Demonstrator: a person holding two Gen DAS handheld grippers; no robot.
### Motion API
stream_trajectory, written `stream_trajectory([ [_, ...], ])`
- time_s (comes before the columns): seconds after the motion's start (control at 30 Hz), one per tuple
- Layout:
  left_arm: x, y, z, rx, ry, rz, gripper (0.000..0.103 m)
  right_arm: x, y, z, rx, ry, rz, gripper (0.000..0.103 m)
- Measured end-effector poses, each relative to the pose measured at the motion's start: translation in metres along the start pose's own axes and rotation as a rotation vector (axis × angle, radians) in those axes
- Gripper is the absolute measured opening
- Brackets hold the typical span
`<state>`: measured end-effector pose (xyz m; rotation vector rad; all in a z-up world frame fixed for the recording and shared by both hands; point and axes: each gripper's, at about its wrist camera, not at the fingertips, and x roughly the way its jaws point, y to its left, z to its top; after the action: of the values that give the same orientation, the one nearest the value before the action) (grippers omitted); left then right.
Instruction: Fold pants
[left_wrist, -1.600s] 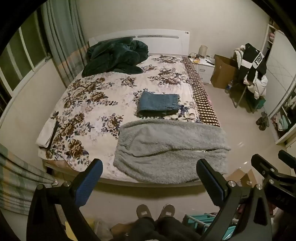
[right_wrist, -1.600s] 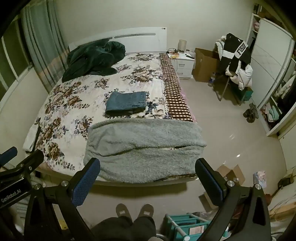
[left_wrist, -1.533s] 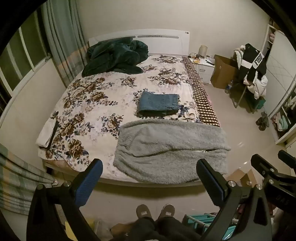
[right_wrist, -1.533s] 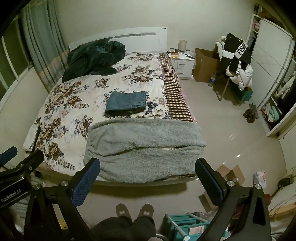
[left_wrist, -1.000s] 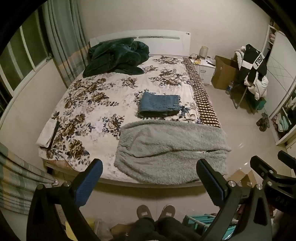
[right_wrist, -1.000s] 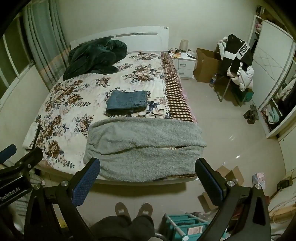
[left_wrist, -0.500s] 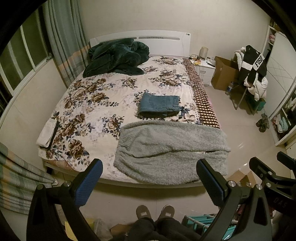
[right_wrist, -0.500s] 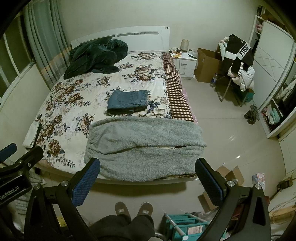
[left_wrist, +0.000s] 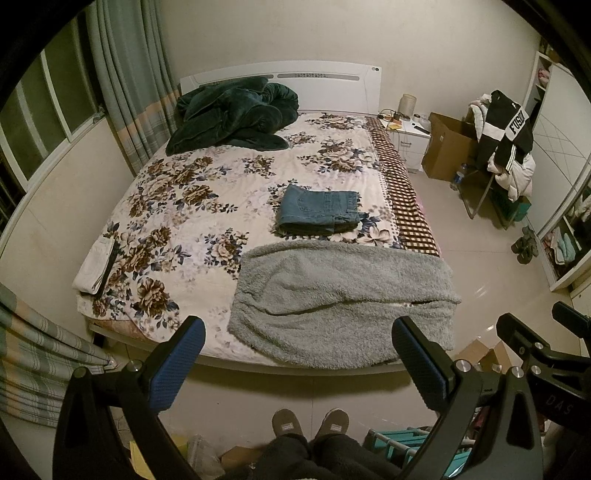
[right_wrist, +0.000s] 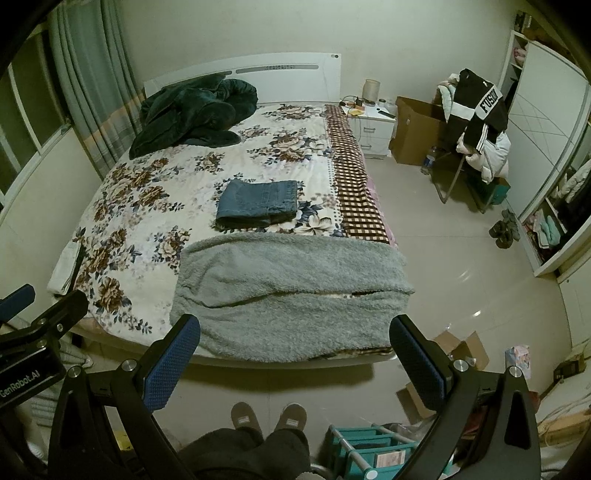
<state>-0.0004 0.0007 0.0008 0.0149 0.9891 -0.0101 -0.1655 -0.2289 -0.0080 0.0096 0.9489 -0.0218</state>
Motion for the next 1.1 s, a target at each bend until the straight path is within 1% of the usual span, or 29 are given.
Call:
stream_trajectory([
  [1.1,-0.0006,0.0002,-0.0007,-0.003,-0.005,0.000,0.103,-0.0005,0.0022,-0.0003,0.002,-0.003,0.004,0.103],
])
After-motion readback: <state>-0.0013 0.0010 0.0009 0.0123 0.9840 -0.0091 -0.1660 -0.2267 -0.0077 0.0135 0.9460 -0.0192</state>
